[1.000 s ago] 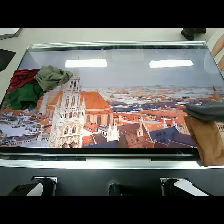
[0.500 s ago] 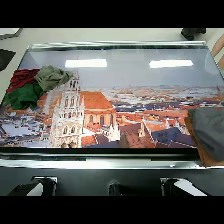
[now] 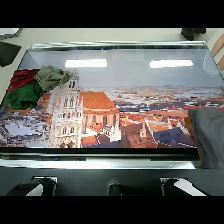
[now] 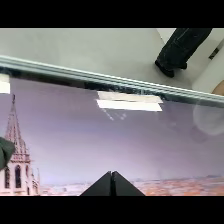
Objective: Fold the shirts.
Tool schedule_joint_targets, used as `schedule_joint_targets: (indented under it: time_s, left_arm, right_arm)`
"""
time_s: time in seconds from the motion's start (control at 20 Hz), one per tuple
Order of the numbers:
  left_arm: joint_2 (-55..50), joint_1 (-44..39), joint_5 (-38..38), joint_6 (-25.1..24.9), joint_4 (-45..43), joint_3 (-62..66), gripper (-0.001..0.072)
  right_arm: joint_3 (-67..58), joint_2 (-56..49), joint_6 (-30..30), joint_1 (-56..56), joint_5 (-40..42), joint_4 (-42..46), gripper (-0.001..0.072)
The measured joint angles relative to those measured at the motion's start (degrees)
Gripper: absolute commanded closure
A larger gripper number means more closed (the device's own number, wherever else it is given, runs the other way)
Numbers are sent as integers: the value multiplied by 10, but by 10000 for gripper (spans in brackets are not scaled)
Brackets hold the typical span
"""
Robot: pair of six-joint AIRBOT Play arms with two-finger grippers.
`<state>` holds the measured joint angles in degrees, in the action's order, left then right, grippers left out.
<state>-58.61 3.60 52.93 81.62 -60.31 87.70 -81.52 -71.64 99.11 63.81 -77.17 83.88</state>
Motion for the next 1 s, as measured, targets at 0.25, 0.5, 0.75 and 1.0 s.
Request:
schedule_joint_targets:
  time_s: [0.25,0.5,0.75,1.0]
  left_arm:
    - [-140,-102,101,93,-272,68,72]
    - [-201,-140,243,123,-300,-42,4]
    - [-149,-148,193,151,-276,-182,4]
    - [-137,-150,173,161,-270,-216,4]
  right_arm:
    - [-146,-4,-40,-222,41,-25,49]
    - [-94,-57,-37,-468,-68,-38,48]
    - [-44,-83,-34,-596,-101,-23,46]
    - [-33,-88,-33,-631,-119,-14,46]
